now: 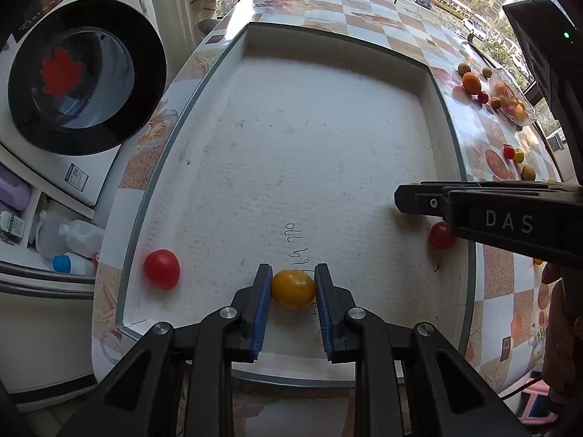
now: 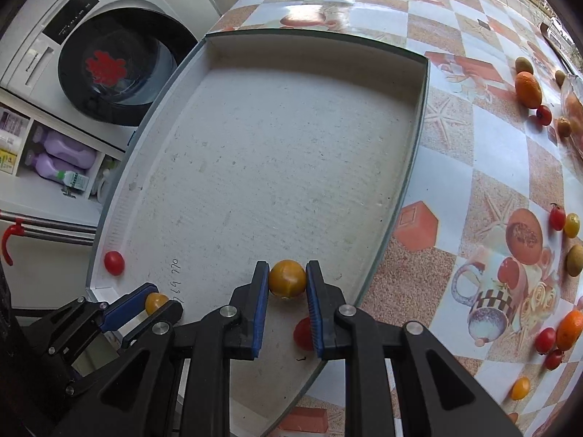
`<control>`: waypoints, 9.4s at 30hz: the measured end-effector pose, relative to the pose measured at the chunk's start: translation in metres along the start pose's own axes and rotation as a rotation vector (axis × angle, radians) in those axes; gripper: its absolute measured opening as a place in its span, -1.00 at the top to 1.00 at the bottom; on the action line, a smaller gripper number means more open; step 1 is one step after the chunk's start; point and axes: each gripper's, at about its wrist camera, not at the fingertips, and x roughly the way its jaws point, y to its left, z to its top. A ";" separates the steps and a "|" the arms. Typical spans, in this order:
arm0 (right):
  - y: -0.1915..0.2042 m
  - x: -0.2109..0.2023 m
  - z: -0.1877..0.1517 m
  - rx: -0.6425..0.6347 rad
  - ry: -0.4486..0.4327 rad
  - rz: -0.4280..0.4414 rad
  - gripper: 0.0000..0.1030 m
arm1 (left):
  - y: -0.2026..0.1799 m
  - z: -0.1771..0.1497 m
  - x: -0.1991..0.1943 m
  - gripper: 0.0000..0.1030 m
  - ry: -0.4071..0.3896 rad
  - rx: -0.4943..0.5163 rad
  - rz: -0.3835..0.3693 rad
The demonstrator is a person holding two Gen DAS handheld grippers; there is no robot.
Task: Organize fruits
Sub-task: 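Carry both yellow tomatoes over the white tray and open both tools, then grasp a red tomato with the left tool while the right tool grasps an orange tomato, then carry both tomatoes over the white tray and open both tools, then grasp a yellow tomato with the left tool while the right tool grasps a brown round fruit, then carry the yellow tomato and brown fruit over the white tray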
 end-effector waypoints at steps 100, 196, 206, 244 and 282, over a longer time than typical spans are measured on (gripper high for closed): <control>-0.302 -0.122 -0.107 0.547 -0.246 -0.141 0.56 | -0.270 0.098 0.046 0.58 -0.054 0.382 -0.202; -0.161 -0.108 -0.040 0.371 -0.243 -0.117 -0.62 | -0.118 0.077 -0.026 -0.35 -0.114 0.275 0.016; -0.269 -0.128 -0.087 0.584 -0.242 -0.255 -0.62 | -0.219 0.094 0.007 -0.35 -0.075 0.383 -0.086; -0.350 -0.104 -0.056 0.496 -0.248 -0.298 0.46 | -0.330 0.123 0.071 0.56 -0.045 0.451 -0.145; -0.211 -0.115 -0.042 0.361 -0.248 -0.081 0.46 | -0.163 0.091 -0.023 0.56 -0.143 0.198 -0.121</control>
